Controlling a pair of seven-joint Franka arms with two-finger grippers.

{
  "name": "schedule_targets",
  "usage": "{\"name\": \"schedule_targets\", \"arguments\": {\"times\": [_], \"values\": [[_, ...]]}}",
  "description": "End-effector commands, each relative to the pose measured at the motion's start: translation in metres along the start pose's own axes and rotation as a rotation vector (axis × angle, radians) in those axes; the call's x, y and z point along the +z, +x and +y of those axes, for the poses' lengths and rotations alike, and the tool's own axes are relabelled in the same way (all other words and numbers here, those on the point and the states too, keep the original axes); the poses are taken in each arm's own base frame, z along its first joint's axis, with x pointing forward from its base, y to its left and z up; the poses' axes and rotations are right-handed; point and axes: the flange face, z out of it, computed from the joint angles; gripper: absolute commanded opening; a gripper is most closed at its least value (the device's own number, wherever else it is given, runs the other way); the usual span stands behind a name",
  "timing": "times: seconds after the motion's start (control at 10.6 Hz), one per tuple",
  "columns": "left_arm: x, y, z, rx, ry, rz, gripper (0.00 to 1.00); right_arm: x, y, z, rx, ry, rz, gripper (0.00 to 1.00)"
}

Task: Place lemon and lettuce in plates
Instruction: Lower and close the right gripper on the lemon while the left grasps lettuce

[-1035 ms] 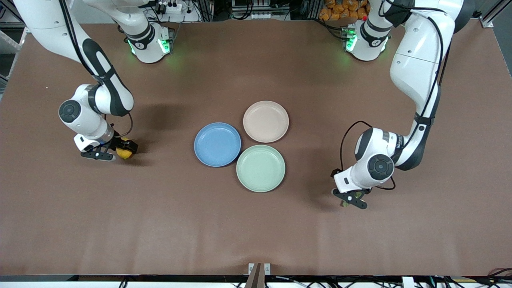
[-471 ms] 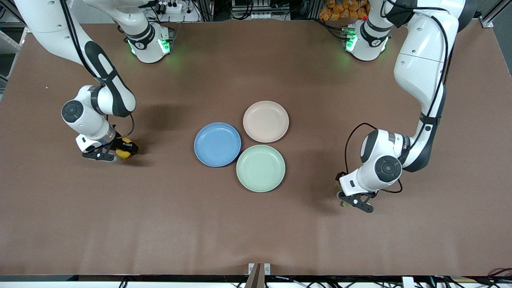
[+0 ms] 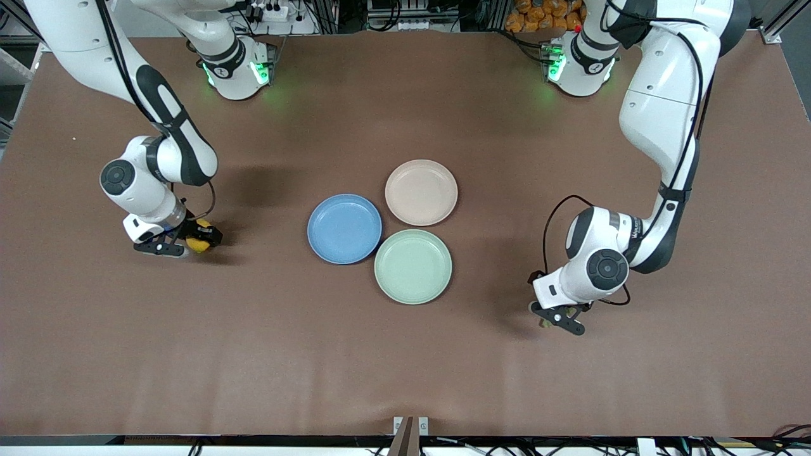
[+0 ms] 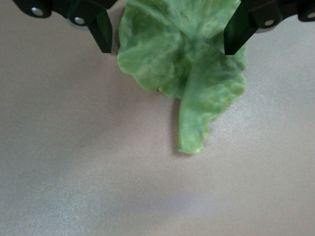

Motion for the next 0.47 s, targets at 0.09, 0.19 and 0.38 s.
{"name": "schedule_targets", "arguments": {"times": [0.09, 0.19, 0.38], "values": [[0.006, 0.002, -0.001, 0.034, 0.014, -0.004, 1.00, -0.039, 0.020, -0.034, 0.034, 0.046, -0.029, 0.16], [0.009, 0.001, -0.001, 0.032, 0.013, -0.009, 1.00, -0.046, 0.026, -0.054, 0.046, 0.058, -0.013, 0.16], [0.012, 0.001, -0.001, 0.033, 0.011, -0.013, 1.00, -0.060, 0.031, -0.100, 0.049, 0.085, -0.024, 0.17]]}}
